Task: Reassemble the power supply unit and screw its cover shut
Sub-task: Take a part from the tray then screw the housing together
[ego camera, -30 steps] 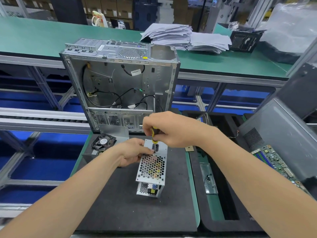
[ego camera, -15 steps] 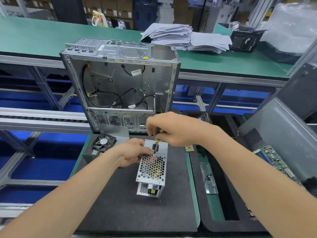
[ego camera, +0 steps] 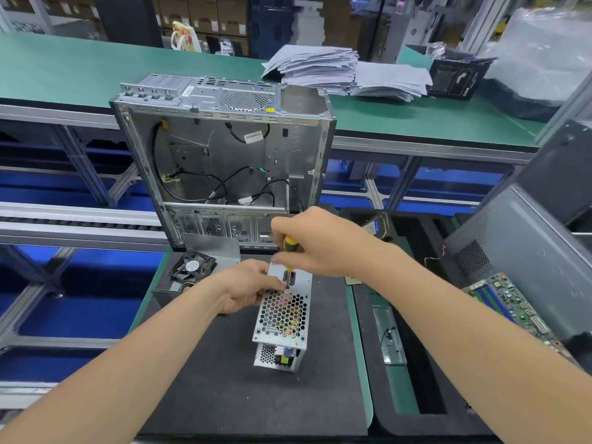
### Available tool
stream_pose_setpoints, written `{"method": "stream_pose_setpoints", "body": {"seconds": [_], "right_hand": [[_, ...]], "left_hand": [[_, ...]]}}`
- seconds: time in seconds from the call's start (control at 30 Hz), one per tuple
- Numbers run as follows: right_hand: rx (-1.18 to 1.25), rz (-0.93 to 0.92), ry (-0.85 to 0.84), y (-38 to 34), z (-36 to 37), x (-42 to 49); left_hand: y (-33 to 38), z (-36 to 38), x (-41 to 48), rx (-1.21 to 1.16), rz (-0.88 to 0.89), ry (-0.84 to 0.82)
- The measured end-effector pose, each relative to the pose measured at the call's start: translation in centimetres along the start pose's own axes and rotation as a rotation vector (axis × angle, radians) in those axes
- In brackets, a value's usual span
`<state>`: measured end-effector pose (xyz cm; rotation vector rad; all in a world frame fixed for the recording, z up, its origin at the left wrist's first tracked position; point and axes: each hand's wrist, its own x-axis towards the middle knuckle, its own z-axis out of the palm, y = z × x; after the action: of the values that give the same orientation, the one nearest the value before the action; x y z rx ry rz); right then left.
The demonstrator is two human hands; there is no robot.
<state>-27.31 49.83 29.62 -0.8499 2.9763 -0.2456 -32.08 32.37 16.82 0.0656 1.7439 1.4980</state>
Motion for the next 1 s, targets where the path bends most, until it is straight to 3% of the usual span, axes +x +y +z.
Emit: {"method": "stream_pose_setpoints", "body": {"seconds": [0.07,0.13,0.33,0.53,0.73,1.0], "right_hand": [[-0.111,0.181,0.063,-0.3,0.9,0.5],[-0.204,0.233,0.098,-0.1,1.1,0.5],[0.147,-0.076,-0.152,0.7,-1.2,-0.5],[-0.177,0.227,0.028,0.4,1.0,0.1],[0.121,-0.103,-0.126,1.2,-0.7,-0.9],[0.065,0.05,0.135,-0.1,0.7,0.4]], "left_hand": [[0.0,0.1,0.0,-0.028,0.0,-0.007],[0.0,0.2,-0.2,-0.05,0.0,-0.012],[0.1,0.2,-0.2,-0.035,-0.001,-0.001],[0.0,0.0,0.2,-0.014,-0.01,0.018],[0.2,0.0,0.2,-0.001,-0.006,0.004],[0.2,-0.1,0.3,0.018,-0.017,0.017]]}}
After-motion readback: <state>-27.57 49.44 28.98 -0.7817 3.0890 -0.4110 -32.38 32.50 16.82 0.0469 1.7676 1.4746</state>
